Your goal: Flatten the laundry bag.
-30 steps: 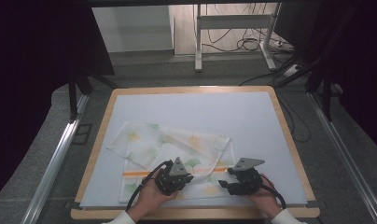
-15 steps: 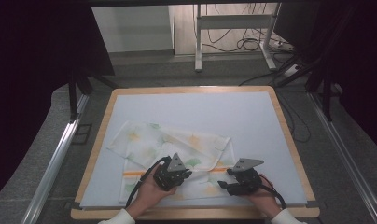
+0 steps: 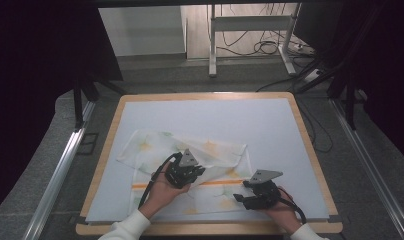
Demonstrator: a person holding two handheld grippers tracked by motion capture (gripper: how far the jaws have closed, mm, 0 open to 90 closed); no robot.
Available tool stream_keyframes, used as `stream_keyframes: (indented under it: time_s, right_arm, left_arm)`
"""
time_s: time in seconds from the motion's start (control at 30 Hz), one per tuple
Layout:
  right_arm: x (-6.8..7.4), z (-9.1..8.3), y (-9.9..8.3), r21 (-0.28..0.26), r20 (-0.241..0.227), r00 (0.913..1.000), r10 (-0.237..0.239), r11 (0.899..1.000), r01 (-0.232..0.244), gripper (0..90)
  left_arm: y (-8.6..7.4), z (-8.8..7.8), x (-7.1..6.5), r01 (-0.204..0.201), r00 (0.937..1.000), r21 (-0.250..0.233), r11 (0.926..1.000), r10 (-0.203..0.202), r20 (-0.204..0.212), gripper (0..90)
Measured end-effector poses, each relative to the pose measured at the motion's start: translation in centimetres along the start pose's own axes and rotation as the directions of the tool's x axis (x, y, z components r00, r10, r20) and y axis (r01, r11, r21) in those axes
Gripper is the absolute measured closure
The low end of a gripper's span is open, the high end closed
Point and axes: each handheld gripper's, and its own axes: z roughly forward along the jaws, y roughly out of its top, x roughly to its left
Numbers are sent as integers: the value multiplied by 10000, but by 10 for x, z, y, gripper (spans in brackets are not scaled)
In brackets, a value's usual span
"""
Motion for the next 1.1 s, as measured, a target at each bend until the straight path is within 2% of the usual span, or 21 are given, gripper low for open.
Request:
stream_keyframes:
  time_s: [0.1, 0.47, 0.6, 0.7, 0.83, 0.9, 1.1]
  right_arm:
    - [0, 0, 0, -1, -15, 10000, 8, 10000, -8, 389]
    - [0, 0, 0, 6, -56, 10000, 33, 10000, -33, 389]
    - [0, 0, 0, 8, -61, 10000, 40, 10000, -40, 389]
    - [-1, 0, 0, 0, -68, 10000, 31, 10000, -31, 389]
    - [-1, 0, 0, -16, -99, 9999, 49, 10000, -49, 389]
    - [-1, 0, 0, -25, -116, 9999, 62, 10000, -63, 389]
    - [-1, 0, -1, -31, -117, 9999, 83, 10000, -84, 389]
  left_arm:
    - [12, 2, 6, -165, 9996, 82, 9998, 167, -222, 870]
    - [37, 11, 21, -520, 9962, 355, 9980, 543, -684, 869]
    - [48, 16, 31, -385, 9966, 368, 9986, 411, -717, 870]
    - [54, 22, 42, -268, 9990, 304, 9992, 278, -339, 870]
    - [65, 37, 57, 32, 9989, 368, 9993, -15, -460, 869]
    - [68, 40, 60, 112, 9984, 401, 9991, -90, -552, 869]
    - [84, 58, 80, 91, 9961, 752, 9971, -25, -882, 868]
